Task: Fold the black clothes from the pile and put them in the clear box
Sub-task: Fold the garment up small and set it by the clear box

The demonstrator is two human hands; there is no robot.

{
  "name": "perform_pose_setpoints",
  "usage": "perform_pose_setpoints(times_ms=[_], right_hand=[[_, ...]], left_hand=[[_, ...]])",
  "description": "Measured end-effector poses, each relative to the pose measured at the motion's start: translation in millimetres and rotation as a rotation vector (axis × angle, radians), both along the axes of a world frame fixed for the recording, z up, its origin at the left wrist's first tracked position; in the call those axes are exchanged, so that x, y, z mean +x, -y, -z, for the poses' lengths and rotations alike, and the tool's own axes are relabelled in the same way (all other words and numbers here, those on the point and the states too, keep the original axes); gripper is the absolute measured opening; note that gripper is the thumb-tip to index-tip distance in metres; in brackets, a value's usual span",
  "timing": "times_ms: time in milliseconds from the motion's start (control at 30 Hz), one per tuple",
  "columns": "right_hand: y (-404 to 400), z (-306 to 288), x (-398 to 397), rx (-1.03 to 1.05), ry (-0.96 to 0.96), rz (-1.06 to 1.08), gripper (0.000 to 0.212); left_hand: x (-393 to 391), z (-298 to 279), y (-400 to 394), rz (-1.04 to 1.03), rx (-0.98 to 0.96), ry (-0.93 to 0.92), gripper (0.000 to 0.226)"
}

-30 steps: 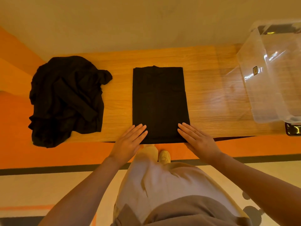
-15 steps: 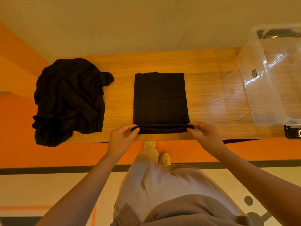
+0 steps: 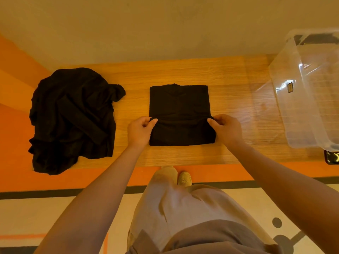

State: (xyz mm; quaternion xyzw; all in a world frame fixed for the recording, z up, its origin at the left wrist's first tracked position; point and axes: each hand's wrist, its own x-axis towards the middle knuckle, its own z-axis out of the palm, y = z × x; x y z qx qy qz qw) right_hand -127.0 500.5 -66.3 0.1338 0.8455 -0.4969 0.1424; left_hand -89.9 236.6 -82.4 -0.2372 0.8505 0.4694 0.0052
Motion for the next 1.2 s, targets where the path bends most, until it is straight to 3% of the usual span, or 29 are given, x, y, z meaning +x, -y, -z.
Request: perform_pose_setpoints(times_ms=[233, 433, 733, 800, 867, 933, 1033, 1200], right_hand=[[5.7, 2.7, -11.4, 0.096, -0.002, -0.021, 0.026], [10.0, 10.6, -14.5, 0.296, -0.030, -0.145, 0.031], [9.2, 12.6, -13.5, 0.482, -0.087, -0.229, 0.033], [9.5, 10.1, -10.7, 0.530, -0.145, -0.207, 0.036], [10.5, 9.6, -6.7, 0.599, -0.330, -0.220, 0.036], [15.5, 11.7, -0.6, 0.630, -0.499, -0.318, 0.039], [30.2, 19.7, 13.3, 0.648, -0.584, -0.555, 0.045], [26.3, 39.9, 31.3, 0.804, -0.408, -0.739, 0.057]], left_hand=[[-11.0, 13.4, 6.9, 0.015, -0.096, 0.014, 0.031], [-17.4, 15.9, 10.3, 0.085, -0.259, 0.033, 0.037], [-15.4, 13.7, 7.4, 0.114, -0.383, 0.018, 0.034], [-13.6, 9.4, 5.4, 0.107, -0.433, -0.025, 0.035], [-9.9, 7.4, 3.1, 0.128, -0.566, -0.144, 0.035], [-3.9, 8.6, -5.7, 0.241, -0.687, -0.253, 0.037], [9.6, 15.6, -25.5, 0.557, -0.726, -0.279, 0.046], [27.2, 35.9, -20.3, 0.687, -0.754, -0.059, 0.058]])
